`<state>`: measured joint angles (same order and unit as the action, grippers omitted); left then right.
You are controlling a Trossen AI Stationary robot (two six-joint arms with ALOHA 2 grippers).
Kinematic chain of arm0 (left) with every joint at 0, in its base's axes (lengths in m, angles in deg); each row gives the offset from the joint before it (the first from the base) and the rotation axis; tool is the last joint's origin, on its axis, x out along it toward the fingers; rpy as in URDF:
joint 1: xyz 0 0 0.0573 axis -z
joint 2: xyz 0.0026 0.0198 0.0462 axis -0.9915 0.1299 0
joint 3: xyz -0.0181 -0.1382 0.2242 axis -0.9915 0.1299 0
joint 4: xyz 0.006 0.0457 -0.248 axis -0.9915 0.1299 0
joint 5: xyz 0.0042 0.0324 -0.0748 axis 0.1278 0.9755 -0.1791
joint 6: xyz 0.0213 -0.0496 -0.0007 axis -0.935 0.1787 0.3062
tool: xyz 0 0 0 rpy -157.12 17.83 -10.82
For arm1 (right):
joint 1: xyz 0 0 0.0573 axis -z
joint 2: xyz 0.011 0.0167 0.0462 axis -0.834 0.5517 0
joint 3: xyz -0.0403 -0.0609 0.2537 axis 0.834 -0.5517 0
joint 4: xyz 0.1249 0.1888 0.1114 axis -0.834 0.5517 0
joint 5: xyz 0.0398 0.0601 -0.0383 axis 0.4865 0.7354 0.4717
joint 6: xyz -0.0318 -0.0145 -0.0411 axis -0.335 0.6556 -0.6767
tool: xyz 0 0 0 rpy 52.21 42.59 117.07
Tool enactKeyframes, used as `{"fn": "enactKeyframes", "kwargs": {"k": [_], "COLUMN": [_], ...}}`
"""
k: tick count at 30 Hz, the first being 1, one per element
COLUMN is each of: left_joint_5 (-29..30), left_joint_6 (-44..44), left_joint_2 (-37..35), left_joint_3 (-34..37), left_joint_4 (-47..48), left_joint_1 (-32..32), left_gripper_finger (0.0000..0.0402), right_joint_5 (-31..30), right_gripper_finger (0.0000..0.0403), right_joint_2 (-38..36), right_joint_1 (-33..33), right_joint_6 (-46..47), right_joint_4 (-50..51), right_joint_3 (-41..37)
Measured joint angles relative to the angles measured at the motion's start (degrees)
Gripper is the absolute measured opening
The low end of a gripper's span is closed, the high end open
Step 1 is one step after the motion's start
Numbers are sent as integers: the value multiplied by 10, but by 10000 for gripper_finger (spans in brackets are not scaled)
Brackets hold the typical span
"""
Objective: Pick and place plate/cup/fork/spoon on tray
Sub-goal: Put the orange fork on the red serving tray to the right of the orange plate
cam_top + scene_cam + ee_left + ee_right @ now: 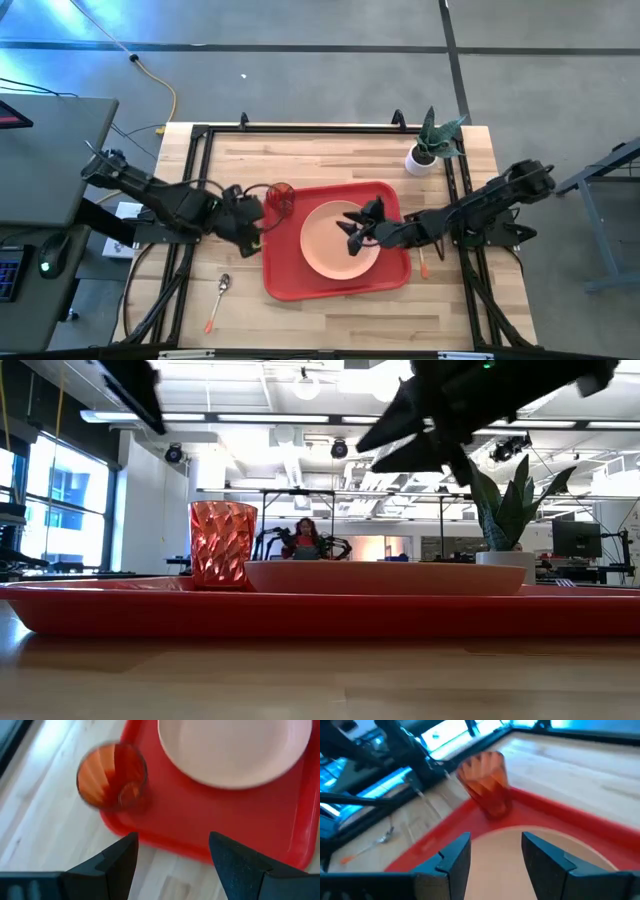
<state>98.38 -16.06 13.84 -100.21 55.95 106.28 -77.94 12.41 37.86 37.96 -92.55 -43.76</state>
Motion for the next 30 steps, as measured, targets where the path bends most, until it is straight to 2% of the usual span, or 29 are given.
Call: {"fn": "enactKeyframes", "kwargs": {"k": [2,6,8,10,13,16,19,22,25,28,30], "left_joint_5": [2,33,59,93,141,169,173,174,161,106,79], "left_joint_6": [21,65,87,97,97,90,50,-34,-150,-242,-276], "left_joint_2": [0,0,0,0,0,0,0,0,0,0,0], "left_joint_3": [0,0,1,8,40,96,161,216,264,303,324], "left_joint_4": [27,81,92,85,55,-3,-111,-267,-454,-582,-627], "left_joint_1": [23,60,82,104,125,140,151,165,181,180,167], "left_gripper_finger": [235,235,235,235,235,234,231,224,215,209,205], "right_joint_5": [22,118,119,83,28,-9,-33,-29,42,125,175], "right_gripper_finger": [167,167,167,167,167,167,167,167,167,167,167], "right_joint_2": [16,58,76,80,77,77,77,77,77,74,62], "right_joint_1": [6,10,6,0,-10,-37,-80,-117,-139,-152,-156], "right_joint_6": [-14,-30,-22,4,114,263,396,489,607,690,718], "right_joint_4": [-57,-184,-180,-80,228,540,744,862,945,959,923], "right_joint_3": [0,4,21,52,131,228,282,295,261,195,142]}}
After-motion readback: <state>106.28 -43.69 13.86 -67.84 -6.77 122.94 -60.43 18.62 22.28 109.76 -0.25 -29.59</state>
